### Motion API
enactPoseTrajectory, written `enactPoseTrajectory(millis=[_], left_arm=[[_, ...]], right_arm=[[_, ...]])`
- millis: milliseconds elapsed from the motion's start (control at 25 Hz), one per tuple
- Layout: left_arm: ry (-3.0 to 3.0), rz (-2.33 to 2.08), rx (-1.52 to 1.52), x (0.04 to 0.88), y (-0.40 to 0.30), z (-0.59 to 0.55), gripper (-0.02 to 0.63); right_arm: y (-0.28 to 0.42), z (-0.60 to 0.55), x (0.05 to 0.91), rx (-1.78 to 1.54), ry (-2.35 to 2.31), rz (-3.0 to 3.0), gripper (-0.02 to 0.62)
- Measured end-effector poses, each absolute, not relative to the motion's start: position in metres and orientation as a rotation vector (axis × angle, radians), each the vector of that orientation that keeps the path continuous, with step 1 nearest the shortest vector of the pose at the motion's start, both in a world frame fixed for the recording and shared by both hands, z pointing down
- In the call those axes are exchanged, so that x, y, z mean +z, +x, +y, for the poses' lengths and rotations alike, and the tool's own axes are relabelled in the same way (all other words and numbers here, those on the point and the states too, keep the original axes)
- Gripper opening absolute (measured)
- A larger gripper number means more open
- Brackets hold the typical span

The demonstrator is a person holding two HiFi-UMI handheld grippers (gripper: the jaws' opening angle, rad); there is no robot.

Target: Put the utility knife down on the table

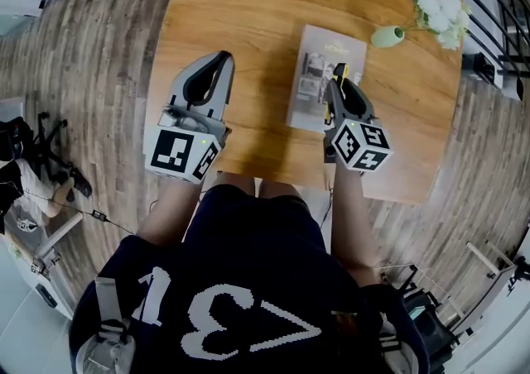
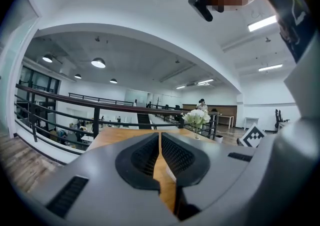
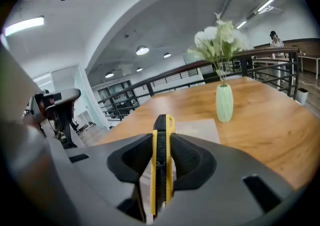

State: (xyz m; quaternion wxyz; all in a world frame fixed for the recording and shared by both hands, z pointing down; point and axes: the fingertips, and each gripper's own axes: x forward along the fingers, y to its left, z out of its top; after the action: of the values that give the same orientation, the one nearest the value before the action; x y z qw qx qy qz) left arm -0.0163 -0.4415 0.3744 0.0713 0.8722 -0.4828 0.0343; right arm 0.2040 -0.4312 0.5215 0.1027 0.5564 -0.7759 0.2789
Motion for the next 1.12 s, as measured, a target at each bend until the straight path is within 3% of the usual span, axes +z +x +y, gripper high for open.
enactPoseTrajectory(millis=[240, 440, 600, 1120], left_arm=[[2.6, -1.424, 0.146, 0.392, -0.014, -0.443, 0.028], [2.606, -1.419, 0.145, 0.39, -0.013, -0.446, 0.028], [2.628, -1.429, 0.107, 0.375, -0.012, -0.449, 0.028], [2.733, -1.527, -0.052, 0.285, -0.023, -0.459, 0.028]], right_arm=[[0.209, -0.418, 0.585, 0.881, 1.591, -2.084, 0.126], [0.211, -0.423, 0.584, 0.904, 1.602, -2.063, 0.127], [0.217, -0.443, 0.521, 0.76, 1.709, -2.202, 0.038], [0.227, -0.443, 0.269, 0.139, 1.992, -2.579, 0.025]])
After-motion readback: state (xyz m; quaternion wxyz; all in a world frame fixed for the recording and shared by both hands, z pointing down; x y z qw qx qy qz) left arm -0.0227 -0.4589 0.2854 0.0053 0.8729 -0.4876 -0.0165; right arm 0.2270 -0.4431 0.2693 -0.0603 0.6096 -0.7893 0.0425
